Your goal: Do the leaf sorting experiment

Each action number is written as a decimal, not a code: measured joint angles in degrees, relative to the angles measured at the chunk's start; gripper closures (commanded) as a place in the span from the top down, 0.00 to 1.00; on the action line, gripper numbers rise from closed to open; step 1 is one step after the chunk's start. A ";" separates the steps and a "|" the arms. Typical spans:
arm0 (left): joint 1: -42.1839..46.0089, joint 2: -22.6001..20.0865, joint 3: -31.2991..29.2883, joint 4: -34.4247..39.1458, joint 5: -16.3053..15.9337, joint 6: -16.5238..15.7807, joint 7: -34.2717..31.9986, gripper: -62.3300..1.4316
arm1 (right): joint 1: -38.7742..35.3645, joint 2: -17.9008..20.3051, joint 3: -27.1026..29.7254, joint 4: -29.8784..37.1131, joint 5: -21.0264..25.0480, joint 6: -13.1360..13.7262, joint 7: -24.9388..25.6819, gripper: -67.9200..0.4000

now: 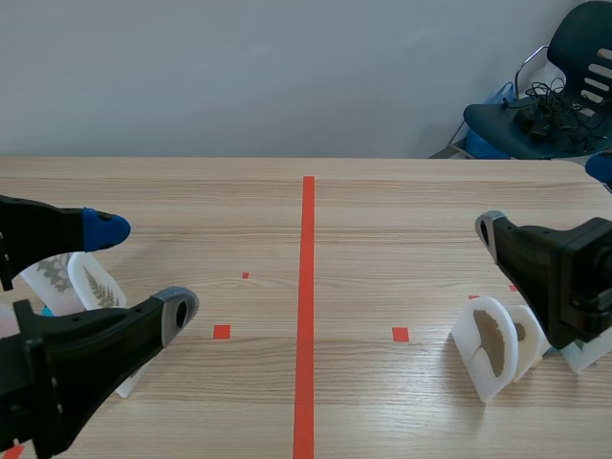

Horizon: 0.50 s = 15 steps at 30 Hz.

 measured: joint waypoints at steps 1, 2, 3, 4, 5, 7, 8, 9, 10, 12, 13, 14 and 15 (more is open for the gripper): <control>-0.02 0.00 0.00 0.00 0.00 0.00 -0.57 1.00 | 0.00 0.00 0.00 0.00 0.00 0.00 0.00 1.00; -0.02 0.00 0.00 -0.02 0.00 0.00 -0.96 1.00 | 0.00 0.00 0.00 0.00 0.00 0.00 0.00 1.00; -0.02 0.00 0.00 -0.02 -0.02 0.00 -0.94 1.00 | 0.00 0.00 0.00 0.00 0.00 0.00 0.00 1.00; -0.02 0.00 0.00 -0.02 0.00 0.00 -0.94 1.00 | 0.00 0.00 0.00 0.00 0.00 0.00 0.00 1.00; -0.02 0.00 0.00 -0.02 0.00 0.00 -0.94 1.00 | 0.00 0.00 0.00 0.00 0.00 0.00 0.00 1.00; -0.02 0.00 0.00 -0.02 0.00 0.00 -0.94 1.00 | 0.00 0.00 0.00 0.00 0.00 0.00 0.00 1.00; -0.02 0.00 0.00 -0.02 0.00 0.00 -0.94 1.00 | 0.00 0.00 0.00 0.00 0.00 0.00 0.00 1.00; -0.02 0.00 0.00 -0.02 0.00 0.00 -0.94 1.00 | 0.00 0.00 0.00 0.00 0.00 0.00 0.00 1.00; -0.02 0.00 0.00 -0.02 0.00 0.00 -0.94 1.00 | 0.00 0.00 0.00 0.00 0.00 0.00 0.00 1.00; -0.02 0.00 0.00 -0.02 0.00 0.00 -0.94 1.00 | 0.00 0.00 0.00 0.00 0.00 0.00 0.00 1.00; -0.02 0.00 0.00 -0.02 0.00 0.00 -0.94 1.00 | 0.00 0.00 0.00 0.00 0.00 0.00 0.00 1.00; -0.02 0.00 0.00 -0.02 0.00 0.00 -0.94 1.00 | 0.00 0.00 0.00 0.00 0.00 0.00 0.00 1.00; -0.02 0.00 0.00 -0.02 0.00 0.00 -0.94 1.00 | 0.00 0.00 0.00 0.00 0.00 0.00 0.00 1.00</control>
